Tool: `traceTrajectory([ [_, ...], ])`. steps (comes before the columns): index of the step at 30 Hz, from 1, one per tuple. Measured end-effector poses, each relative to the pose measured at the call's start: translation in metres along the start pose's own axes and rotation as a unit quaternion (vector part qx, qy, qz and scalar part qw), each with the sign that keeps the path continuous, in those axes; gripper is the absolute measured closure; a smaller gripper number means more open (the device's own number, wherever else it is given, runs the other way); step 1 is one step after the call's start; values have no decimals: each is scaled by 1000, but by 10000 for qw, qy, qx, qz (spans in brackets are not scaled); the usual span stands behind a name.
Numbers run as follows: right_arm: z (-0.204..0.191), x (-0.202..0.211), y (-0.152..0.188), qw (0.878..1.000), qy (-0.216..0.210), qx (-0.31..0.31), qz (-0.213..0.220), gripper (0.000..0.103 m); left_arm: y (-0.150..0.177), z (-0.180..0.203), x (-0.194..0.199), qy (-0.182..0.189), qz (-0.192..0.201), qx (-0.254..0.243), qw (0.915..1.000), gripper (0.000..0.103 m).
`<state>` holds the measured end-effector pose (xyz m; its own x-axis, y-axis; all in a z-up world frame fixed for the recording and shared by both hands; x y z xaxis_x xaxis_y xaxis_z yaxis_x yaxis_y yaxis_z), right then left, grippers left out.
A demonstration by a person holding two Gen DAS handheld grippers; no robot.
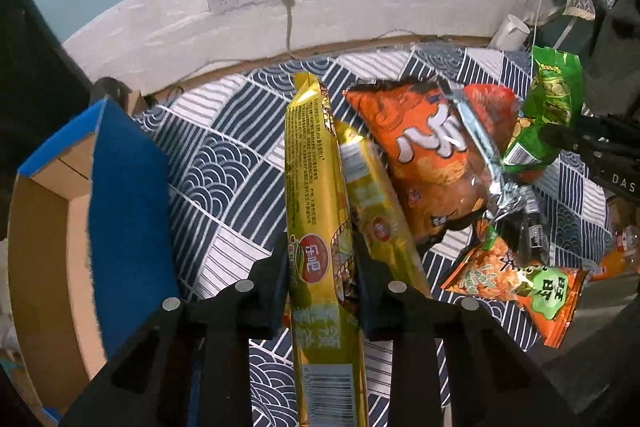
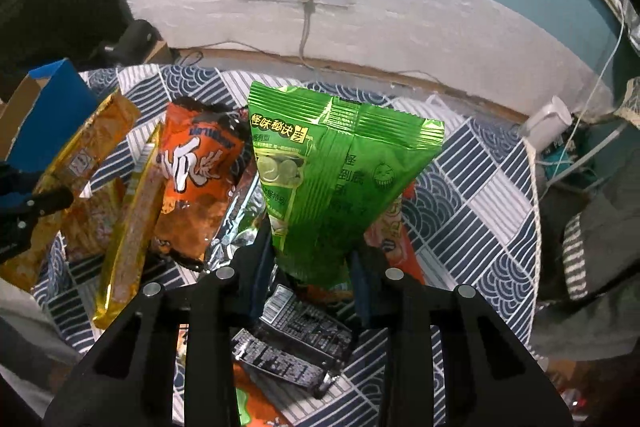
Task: Organize snacks
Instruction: 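Lift the yellow stick pack with the left tool while the right tool lifts the green bag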
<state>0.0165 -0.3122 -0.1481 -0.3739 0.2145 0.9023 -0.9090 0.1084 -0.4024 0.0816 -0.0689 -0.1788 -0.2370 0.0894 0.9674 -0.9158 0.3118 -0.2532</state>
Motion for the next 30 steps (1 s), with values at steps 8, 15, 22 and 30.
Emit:
traceTrajectory([
  [8, -1, 22, -4, 9995, -79, 75, 297, 70, -4, -2, 24, -50, 319, -30, 9995, 74],
  [15, -19, 41, -7, 9985, -76, 340, 427, 70, 1, -7, 44, -153, 518, -79, 9985, 74],
  [22, -46, 60, -8, 9960, -120, 675, 568, 70, 6, -19, 66, -246, 662, 2, 9975, 74],
  [30, -85, 76, -15, 9924, -355, 960, 684, 70, 17, -40, 96, -300, 968, 69, 9948, 74],
])
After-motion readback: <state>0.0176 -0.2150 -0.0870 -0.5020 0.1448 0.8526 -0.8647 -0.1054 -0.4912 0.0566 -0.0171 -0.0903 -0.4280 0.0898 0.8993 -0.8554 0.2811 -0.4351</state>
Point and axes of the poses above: each gripper's, at about its wrist camera, not at the fingertips, and x roughly against the way its jaws point, z to its right, y to its underside, the point moved 5 cm from there along -x, roughly the way its jaws point, and after that the axes turned 8 degrees about -z, right-handed, at the moved point
